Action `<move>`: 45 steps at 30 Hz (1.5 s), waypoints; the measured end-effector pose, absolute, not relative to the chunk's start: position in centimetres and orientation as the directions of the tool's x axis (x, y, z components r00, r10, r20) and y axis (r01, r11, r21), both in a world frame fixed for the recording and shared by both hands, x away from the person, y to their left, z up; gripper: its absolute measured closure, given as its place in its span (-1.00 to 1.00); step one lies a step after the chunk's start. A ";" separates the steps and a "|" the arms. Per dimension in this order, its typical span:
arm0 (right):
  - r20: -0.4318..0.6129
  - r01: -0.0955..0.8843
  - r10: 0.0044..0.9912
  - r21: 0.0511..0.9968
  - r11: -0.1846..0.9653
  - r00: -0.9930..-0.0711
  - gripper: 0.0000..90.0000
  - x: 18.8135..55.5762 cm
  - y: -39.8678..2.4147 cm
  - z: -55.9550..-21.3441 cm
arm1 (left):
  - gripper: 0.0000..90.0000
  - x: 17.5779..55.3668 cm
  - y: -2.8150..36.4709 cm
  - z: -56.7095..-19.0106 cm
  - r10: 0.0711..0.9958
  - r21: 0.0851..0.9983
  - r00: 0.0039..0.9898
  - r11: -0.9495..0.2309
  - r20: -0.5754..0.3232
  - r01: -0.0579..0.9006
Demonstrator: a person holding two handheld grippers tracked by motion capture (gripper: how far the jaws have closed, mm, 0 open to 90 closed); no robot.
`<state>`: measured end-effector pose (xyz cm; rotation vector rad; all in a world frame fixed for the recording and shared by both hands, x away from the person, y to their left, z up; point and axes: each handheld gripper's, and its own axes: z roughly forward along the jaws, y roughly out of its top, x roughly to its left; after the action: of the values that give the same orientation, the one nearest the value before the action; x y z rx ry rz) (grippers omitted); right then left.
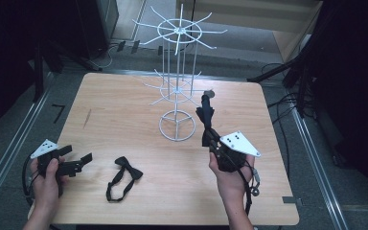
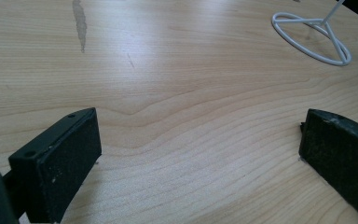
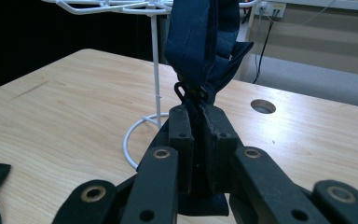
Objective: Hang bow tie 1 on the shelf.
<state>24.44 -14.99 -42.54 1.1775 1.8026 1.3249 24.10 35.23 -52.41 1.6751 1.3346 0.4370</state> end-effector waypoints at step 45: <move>0.090 0.363 0.832 0.921 0.139 -0.547 -0.16 26.6 -11.4 -45.3 | -1.00 24.1 35.2 -52.4 0.902 0.819 0.350 0.007 -0.253 0.574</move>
<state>26.58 -11.43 -45.29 1.1439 1.9747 1.3956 24.09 35.22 -52.40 1.6789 1.3331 0.4398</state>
